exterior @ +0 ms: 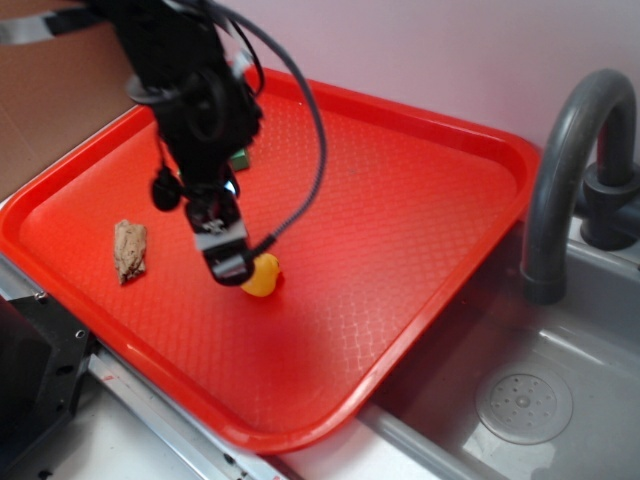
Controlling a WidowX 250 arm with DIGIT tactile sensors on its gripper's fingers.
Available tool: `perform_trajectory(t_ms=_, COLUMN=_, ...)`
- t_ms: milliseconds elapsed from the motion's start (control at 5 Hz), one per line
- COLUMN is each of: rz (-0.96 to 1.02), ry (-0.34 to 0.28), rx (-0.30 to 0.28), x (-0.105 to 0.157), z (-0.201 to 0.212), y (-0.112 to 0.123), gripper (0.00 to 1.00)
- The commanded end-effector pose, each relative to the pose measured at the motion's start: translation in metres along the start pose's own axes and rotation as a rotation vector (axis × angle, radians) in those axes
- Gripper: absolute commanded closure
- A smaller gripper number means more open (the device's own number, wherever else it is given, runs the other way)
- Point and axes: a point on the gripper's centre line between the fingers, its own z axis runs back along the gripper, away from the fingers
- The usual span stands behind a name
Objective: Grab the yellow duck.
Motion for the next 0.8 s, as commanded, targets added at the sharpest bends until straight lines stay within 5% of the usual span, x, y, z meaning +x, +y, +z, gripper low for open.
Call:
perform_trajectory(t_ms=0, rz=-0.061, ry=0.039, rx=0.028, x=0.003, z=-0.024, y=0.000, gripper=0.00)
perform_trajectory(t_ms=200, rz=-0.119, ry=0.028, rx=-0.094, x=-0.001, z=-0.022, y=-0.012, gripper=0.00)
perform_trajectory(t_ms=400, rz=-0.123, ry=0.045, rx=-0.098, x=-0.003, z=-0.027, y=-0.018, gripper=0.00)
perform_trajectory(t_ms=600, rz=-0.104, ry=0.056, rx=-0.078, x=-0.002, z=-0.033, y=-0.015, gripper=1.00)
